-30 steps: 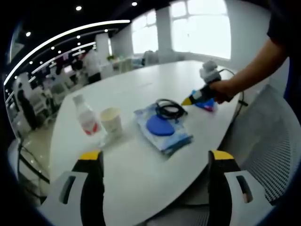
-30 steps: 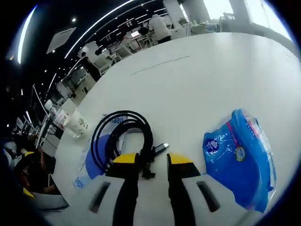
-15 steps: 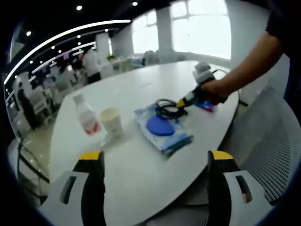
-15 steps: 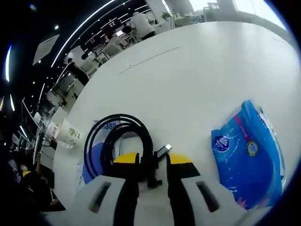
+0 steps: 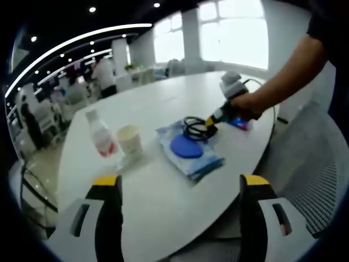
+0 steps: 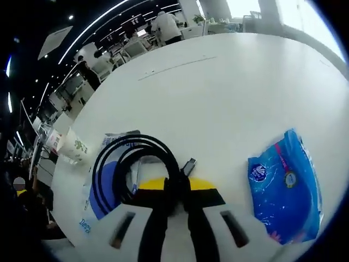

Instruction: Arrange the tabletop items into an orderly group along one side of the table until the central work area is clear of visible clutter.

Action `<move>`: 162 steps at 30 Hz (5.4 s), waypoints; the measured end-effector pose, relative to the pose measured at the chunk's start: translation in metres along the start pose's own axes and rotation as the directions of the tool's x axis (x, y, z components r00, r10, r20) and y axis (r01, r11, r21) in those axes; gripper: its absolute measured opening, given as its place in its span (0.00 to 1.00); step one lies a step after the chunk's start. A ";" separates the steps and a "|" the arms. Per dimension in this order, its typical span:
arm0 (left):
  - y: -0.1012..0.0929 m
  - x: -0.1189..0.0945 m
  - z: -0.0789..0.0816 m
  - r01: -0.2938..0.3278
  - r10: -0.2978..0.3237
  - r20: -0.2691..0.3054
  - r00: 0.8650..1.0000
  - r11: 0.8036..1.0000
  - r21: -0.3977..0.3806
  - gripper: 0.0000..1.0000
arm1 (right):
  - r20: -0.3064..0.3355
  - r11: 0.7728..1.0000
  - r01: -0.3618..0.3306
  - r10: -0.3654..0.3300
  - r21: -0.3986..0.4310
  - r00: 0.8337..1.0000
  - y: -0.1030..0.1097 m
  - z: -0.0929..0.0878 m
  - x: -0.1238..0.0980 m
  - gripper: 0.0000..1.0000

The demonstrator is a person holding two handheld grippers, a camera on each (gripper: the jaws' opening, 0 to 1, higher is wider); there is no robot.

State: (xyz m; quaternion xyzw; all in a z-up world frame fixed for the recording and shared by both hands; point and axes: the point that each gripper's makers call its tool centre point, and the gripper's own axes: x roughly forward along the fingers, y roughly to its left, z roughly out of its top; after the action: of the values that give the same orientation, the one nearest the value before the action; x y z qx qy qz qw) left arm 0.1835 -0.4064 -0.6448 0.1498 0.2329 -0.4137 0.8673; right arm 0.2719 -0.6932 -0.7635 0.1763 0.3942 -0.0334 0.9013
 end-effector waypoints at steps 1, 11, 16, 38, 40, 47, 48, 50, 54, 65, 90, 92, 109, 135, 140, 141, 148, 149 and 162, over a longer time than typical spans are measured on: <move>0.000 0.000 0.000 0.000 0.000 0.001 1.000 1.000 0.000 0.86 | 0.000 1.000 -0.009 0.009 0.001 1.000 -0.001 -0.001 -0.001 0.12; -0.002 0.000 0.001 0.006 -0.006 0.001 1.000 1.000 0.008 0.85 | -0.015 0.994 -0.063 0.062 -0.084 0.998 -0.007 -0.006 -0.019 0.11; -0.003 0.001 0.001 0.010 -0.010 -0.001 1.000 1.000 0.009 0.85 | -0.024 0.992 -0.077 0.075 -0.100 0.997 -0.014 -0.011 -0.031 0.11; -0.003 0.001 0.000 0.014 -0.014 -0.006 1.000 1.000 0.008 0.85 | -0.110 0.934 -0.094 0.059 -0.346 0.992 -0.032 -0.045 -0.067 0.12; -0.002 0.001 -0.001 0.009 -0.009 -0.009 1.000 1.000 -0.003 0.84 | -0.120 0.921 -0.091 0.049 -0.378 0.992 -0.033 -0.049 -0.068 0.12; -0.004 0.003 -0.006 0.008 -0.008 -0.043 0.999 1.000 0.008 0.81 | -0.075 0.884 -0.071 0.041 -0.462 0.996 -0.033 -0.039 -0.071 0.07; -0.004 0.003 -0.008 0.008 -0.007 -0.051 0.999 1.000 0.010 0.80 | -0.077 0.886 -0.072 0.042 -0.458 0.996 -0.033 -0.038 -0.071 0.07; -0.003 0.003 -0.009 0.005 -0.004 -0.059 0.998 1.000 0.011 0.76 | -0.056 0.892 -0.069 0.049 -0.447 0.997 -0.033 -0.034 -0.072 0.06; -0.001 0.002 -0.010 0.001 0.000 -0.079 0.997 1.000 0.002 0.71 | -0.027 0.897 -0.070 0.065 -0.436 0.998 -0.032 -0.028 -0.075 0.08; 0.002 0.001 -0.006 -0.014 0.012 -0.137 0.991 1.000 -0.007 0.69 | 0.054 0.906 -0.079 0.111 -0.415 0.992 -0.024 -0.013 -0.076 0.25; -0.047 0.043 0.035 -0.012 0.012 -0.002 1.000 0.891 -0.455 0.58 | 0.111 0.727 -0.163 0.314 -0.667 0.943 0.041 0.071 -0.087 0.56; -0.047 0.044 0.034 -0.021 0.020 -0.007 1.000 0.889 -0.458 0.58 | 0.107 0.713 -0.167 0.323 -0.681 0.940 0.045 0.077 -0.083 0.58; -0.088 0.066 0.017 0.033 -0.070 -0.026 0.997 0.728 -0.685 0.48 | -0.006 0.601 -0.246 0.372 -0.761 0.928 0.066 0.097 -0.049 0.61; -0.092 0.114 -0.030 -0.115 -0.052 -0.156 0.986 0.460 -0.880 0.32 | -0.196 0.482 -0.368 0.369 -0.795 0.909 0.087 0.078 0.024 0.55; -0.091 0.120 -0.036 -0.145 -0.050 -0.185 0.981 0.435 -0.889 0.29 | -0.227 0.470 -0.390 0.367 -0.792 0.902 0.089 0.071 0.035 0.49; -0.092 0.123 -0.037 -0.148 -0.052 -0.188 0.981 0.430 -0.891 0.29 | -0.237 0.473 -0.400 0.368 -0.785 0.899 0.089 0.069 0.038 0.47; -0.089 0.138 -0.033 -0.154 -0.062 -0.199 0.978 0.426 -0.891 0.26 | -0.307 0.486 -0.458 0.360 -0.744 0.881 0.085 0.049 0.053 0.39; -0.089 0.140 -0.032 -0.154 -0.066 -0.200 0.978 0.423 -0.893 0.26 | -0.307 0.490 -0.464 0.368 -0.738 0.878 0.086 0.049 0.053 0.39; -0.093 0.149 -0.044 -0.203 -0.085 -0.250 0.965 0.365 -0.909 0.17 | -0.330 0.538 -0.496 0.379 -0.682 0.865 0.085 0.043 0.066 0.24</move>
State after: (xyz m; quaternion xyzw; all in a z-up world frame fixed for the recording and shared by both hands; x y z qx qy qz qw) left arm 0.1796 -0.5397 -0.7669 -0.3039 0.5285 -0.1563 0.7771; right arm 0.3646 -0.6230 -0.7597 -0.1151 0.3783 0.3707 0.8404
